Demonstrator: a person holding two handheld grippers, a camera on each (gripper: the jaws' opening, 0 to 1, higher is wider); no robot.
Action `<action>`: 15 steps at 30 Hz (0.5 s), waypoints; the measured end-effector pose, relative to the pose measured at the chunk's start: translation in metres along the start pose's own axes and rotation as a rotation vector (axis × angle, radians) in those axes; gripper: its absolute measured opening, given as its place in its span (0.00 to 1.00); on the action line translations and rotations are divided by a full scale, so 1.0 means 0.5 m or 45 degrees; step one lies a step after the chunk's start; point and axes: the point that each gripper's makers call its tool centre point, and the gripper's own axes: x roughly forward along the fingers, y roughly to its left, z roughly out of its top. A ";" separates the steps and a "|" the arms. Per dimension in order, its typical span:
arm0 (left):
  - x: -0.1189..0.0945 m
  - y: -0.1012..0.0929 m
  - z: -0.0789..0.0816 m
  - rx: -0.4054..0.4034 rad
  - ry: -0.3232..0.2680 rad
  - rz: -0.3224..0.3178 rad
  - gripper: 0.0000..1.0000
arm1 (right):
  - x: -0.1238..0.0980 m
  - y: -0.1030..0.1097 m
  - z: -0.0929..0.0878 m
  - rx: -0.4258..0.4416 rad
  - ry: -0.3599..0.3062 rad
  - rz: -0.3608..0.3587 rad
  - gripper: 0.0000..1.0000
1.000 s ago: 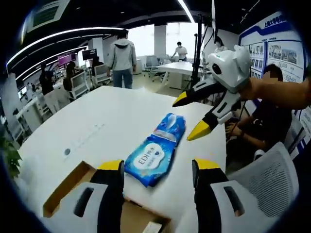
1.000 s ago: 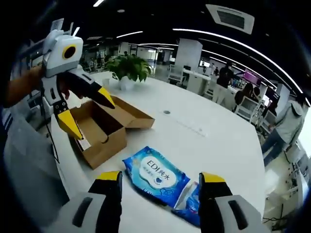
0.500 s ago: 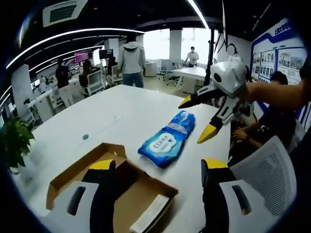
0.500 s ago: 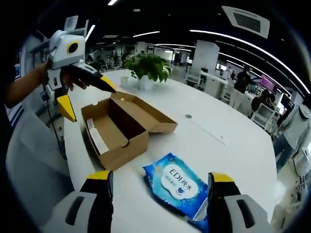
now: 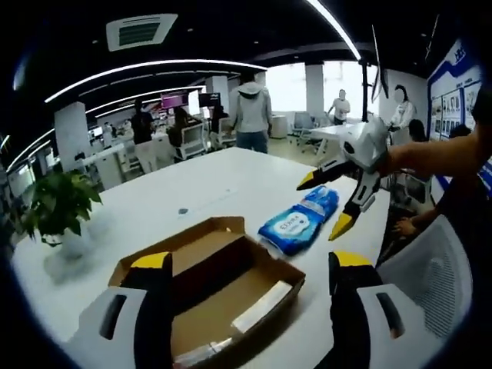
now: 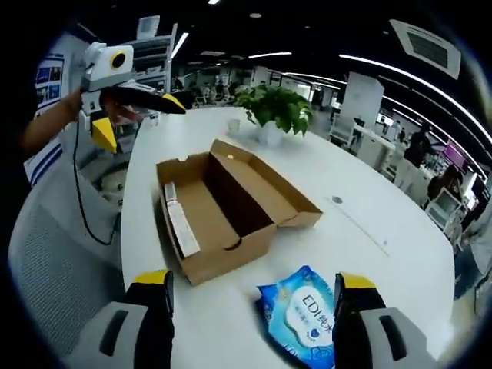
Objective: Operate the shoe box by opening the lid, removing the specified soft item, and placing it in the target area until the item is outside and the box remains undamaged.
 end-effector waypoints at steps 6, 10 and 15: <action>-0.043 0.013 -0.017 -0.048 -0.056 0.095 0.86 | 0.035 0.020 0.013 -0.056 0.010 0.066 0.85; -0.066 0.014 -0.034 -0.030 -0.064 0.125 0.86 | 0.053 0.027 0.027 -0.098 0.007 0.098 0.85; -0.091 0.017 -0.060 0.003 -0.071 0.156 0.90 | 0.076 0.034 0.043 -0.146 0.005 0.138 0.83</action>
